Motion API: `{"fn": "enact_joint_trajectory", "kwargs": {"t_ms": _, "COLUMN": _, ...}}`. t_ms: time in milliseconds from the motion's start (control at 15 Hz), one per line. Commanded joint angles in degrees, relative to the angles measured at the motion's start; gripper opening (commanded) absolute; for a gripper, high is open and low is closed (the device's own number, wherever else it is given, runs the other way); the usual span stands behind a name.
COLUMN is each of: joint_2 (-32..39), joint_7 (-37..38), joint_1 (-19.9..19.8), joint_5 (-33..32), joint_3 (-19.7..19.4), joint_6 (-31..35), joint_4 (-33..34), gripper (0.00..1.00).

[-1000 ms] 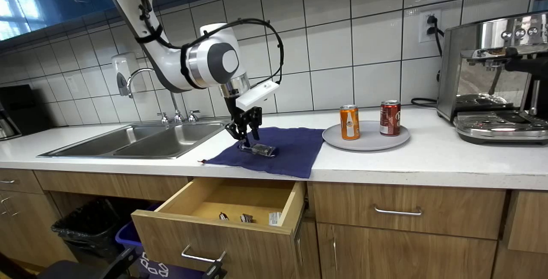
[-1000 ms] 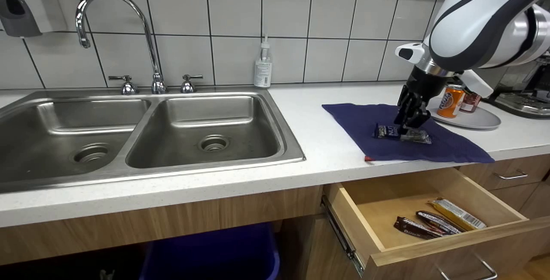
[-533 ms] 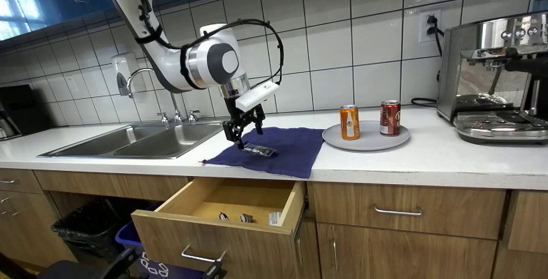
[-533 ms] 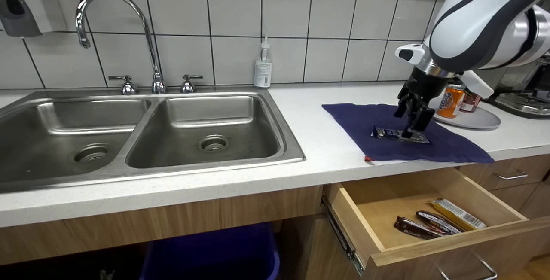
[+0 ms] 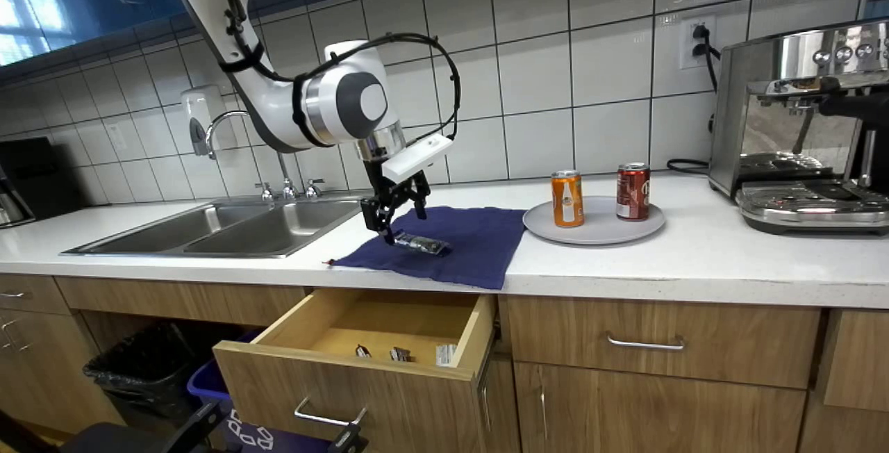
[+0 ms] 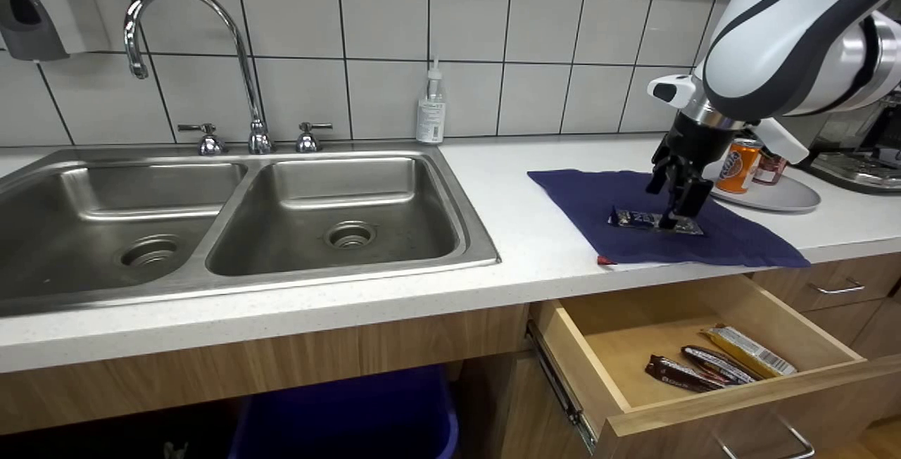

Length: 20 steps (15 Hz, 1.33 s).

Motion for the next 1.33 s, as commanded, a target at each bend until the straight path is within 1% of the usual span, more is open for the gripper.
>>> {"fn": "enact_joint_trajectory", "kwargs": {"t_ms": 0, "joint_2": -0.2, "joint_7": -0.1, "joint_1": 0.0, "joint_5": -0.2, "joint_3": -0.1, "joint_6": -0.6, "joint_4": 0.3, "gripper": 1.00}}
{"fn": "enact_joint_trajectory", "kwargs": {"t_ms": 867, "joint_2": 2.3, "joint_7": 0.2, "joint_1": 0.1, "joint_5": -0.1, "joint_3": 0.0, "joint_6": -3.0, "joint_4": 3.4, "gripper": 1.00}}
{"fn": "enact_joint_trajectory", "kwargs": {"t_ms": 1267, "joint_2": 3.7, "joint_7": -0.5, "joint_1": -0.3, "joint_5": 0.6, "joint_3": 0.6, "joint_6": -6.0, "joint_4": 6.2, "gripper": 1.00}}
